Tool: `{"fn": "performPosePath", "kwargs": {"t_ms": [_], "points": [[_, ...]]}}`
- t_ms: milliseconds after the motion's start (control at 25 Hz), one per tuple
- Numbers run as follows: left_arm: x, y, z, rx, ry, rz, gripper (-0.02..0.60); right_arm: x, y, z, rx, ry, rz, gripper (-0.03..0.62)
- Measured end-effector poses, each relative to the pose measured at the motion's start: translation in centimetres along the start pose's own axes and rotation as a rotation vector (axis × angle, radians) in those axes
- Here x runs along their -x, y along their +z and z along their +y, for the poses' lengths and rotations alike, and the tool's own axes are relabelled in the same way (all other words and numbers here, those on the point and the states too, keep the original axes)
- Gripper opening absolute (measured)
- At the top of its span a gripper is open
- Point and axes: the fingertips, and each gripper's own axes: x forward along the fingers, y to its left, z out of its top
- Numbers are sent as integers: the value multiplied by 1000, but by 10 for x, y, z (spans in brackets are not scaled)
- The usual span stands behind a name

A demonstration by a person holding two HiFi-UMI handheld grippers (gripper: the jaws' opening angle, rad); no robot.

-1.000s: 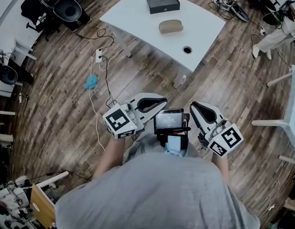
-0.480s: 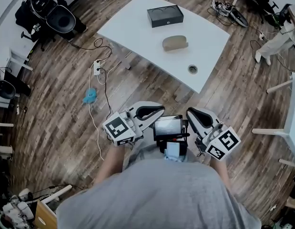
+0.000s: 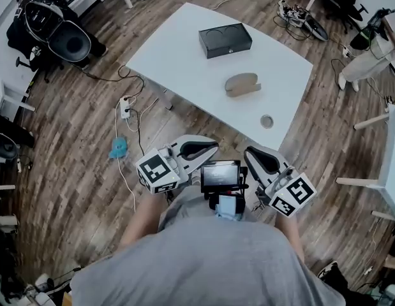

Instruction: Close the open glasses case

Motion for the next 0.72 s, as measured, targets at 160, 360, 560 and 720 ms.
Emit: {"fn": "performPosePath", "kwargs": {"t_ms": [160,360,560,720], "points": [[4,10,41,-3,-43,11,20,-31,12,-13,-3,-56,-15,34],[-1,5,63,-17,-121,51,20,-39,18,-30,1,-156,-45,34],[-13,-11,90,17,-147,102,20,-40,13,-57,23,-236,-1,34],[-31,-28,115,31,-132,169,20,-43,11,-88,53,-227,61,34]]}}
